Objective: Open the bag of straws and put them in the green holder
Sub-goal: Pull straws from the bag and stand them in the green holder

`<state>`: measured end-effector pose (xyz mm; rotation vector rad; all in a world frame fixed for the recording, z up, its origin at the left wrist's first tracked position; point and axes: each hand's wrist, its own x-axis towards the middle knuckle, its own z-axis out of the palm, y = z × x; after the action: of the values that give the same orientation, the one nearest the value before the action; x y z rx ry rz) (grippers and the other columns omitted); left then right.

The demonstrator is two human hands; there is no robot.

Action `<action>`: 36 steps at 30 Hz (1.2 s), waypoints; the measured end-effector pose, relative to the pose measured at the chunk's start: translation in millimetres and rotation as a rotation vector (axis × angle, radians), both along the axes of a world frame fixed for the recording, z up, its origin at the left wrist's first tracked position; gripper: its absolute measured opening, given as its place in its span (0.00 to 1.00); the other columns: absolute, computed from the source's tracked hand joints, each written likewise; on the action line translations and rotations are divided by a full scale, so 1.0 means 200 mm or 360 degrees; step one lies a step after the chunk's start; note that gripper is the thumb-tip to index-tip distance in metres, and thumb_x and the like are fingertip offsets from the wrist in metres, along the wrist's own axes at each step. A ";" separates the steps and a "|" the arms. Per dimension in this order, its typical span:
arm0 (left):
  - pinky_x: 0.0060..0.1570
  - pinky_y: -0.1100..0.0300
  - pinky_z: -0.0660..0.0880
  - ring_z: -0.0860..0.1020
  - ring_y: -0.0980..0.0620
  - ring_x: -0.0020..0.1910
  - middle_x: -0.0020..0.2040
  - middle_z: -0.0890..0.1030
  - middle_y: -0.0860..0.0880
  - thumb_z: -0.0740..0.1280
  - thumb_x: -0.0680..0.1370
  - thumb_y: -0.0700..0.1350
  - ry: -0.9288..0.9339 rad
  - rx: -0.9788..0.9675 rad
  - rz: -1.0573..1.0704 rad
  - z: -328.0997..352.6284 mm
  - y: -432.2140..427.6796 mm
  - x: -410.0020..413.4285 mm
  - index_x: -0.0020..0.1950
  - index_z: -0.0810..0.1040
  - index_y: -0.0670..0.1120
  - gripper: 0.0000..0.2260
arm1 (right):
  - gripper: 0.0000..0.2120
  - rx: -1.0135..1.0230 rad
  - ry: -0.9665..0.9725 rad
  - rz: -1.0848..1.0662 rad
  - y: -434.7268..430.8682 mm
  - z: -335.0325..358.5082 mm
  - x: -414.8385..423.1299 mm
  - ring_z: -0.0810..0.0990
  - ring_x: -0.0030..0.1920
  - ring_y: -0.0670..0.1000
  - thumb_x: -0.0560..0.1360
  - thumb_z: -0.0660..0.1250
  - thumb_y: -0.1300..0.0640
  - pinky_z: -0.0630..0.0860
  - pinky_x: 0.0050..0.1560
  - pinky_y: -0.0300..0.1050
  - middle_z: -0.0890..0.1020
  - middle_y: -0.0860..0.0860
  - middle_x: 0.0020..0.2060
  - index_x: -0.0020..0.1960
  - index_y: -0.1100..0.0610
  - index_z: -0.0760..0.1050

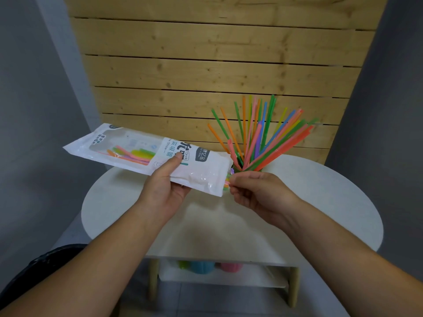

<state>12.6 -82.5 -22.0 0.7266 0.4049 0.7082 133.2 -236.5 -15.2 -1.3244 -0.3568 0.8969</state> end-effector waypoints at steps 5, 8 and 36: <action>0.44 0.52 0.84 0.86 0.49 0.47 0.51 0.87 0.46 0.67 0.80 0.39 -0.0036 -0.0119 0.0041 0.01 0.03 -0.01 0.58 0.80 0.45 0.08 | 0.02 0.0120 0.0226 -0.0085 -0.05 0.04 0.07 0.81 0.30 0.48 0.75 0.70 0.67 0.80 0.32 0.37 0.81 0.58 0.35 0.46 0.65 0.82; 0.43 0.52 0.84 0.86 0.48 0.49 0.52 0.87 0.46 0.68 0.80 0.38 -0.0058 -0.0226 0.0080 0.01 0.03 -0.02 0.59 0.80 0.44 0.09 | 0.06 0.0253 0.0439 -0.0098 -0.05 0.03 0.06 0.82 0.31 0.48 0.74 0.72 0.60 0.81 0.33 0.38 0.81 0.57 0.38 0.47 0.63 0.81; 0.37 0.54 0.83 0.87 0.48 0.47 0.51 0.87 0.45 0.68 0.79 0.37 -0.0083 -0.0427 0.0213 -0.03 0.09 -0.02 0.63 0.79 0.43 0.13 | 0.09 0.0470 -0.0151 -0.0740 -0.12 0.11 0.13 0.83 0.32 0.46 0.81 0.64 0.57 0.84 0.43 0.42 0.85 0.50 0.30 0.46 0.60 0.79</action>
<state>9.1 -65.1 -28.0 0.4296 0.4935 0.7792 159.7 -260.3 7.0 -1.1117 -0.2285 0.3758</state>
